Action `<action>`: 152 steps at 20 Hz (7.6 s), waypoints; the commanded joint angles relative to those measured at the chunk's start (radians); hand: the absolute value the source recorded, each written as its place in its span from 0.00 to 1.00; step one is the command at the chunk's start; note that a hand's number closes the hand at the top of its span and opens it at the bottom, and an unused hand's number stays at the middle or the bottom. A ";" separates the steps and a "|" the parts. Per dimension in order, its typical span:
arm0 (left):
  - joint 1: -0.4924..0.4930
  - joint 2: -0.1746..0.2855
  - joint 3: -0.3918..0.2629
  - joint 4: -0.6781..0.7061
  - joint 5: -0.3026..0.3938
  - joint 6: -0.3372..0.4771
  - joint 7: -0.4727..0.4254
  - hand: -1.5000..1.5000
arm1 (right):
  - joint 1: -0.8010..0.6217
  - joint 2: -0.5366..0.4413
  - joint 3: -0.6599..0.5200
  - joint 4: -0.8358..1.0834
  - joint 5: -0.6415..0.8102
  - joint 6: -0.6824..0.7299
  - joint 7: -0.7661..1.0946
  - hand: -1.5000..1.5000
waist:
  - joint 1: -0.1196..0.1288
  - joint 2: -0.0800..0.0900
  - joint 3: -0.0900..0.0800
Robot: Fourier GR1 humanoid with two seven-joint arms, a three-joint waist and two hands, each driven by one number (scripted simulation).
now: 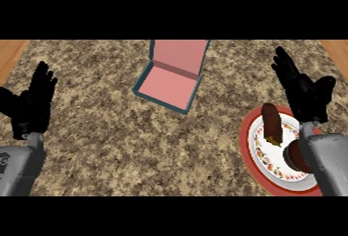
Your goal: Pick the cupcake from the plate and place it in the cardboard box
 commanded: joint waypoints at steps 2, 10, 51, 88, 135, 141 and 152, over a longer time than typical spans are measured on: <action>-0.004 -0.014 -0.095 -0.042 -0.039 -0.080 -0.018 0.50 | 0.153 0.016 -0.033 -0.087 0.055 -0.148 0.050 0.00 | 0.006 0.001 -0.007; 0.023 -0.020 -0.231 -0.098 -0.066 -0.202 -0.057 0.50 | 0.440 -0.177 -0.004 0.053 0.463 -0.380 0.010 0.00 | -0.074 0.005 -0.018; 0.061 -0.142 -0.240 -0.153 -0.168 -0.321 -0.048 0.50 | 0.476 -0.050 0.111 -0.625 0.867 0.267 0.985 0.00 | 0.038 0.008 -0.007; 0.083 -0.305 -0.156 -0.244 -0.350 -0.416 0.047 0.50 | 0.495 0.128 -0.031 -0.251 1.075 0.258 0.652 0.00 | 0.036 0.007 -0.007; 0.031 -0.308 -0.131 -0.151 -0.335 -0.488 -0.012 0.50 | -0.746 0.366 0.603 -0.027 1.170 0.151 1.350 1.00 | 0.121 0.001 -0.011; 0.034 -0.317 -0.150 -0.160 -0.350 -0.483 0.003 0.50 | -0.849 0.366 0.540 0.053 1.188 0.172 1.351 1.00 | 0.100 -0.001 -0.010; 0.034 -0.329 -0.138 -0.155 -0.363 -0.454 -0.003 0.50 | -1.010 0.366 0.380 0.285 1.131 0.083 1.293 1.00 | 0.088 0.011 -0.009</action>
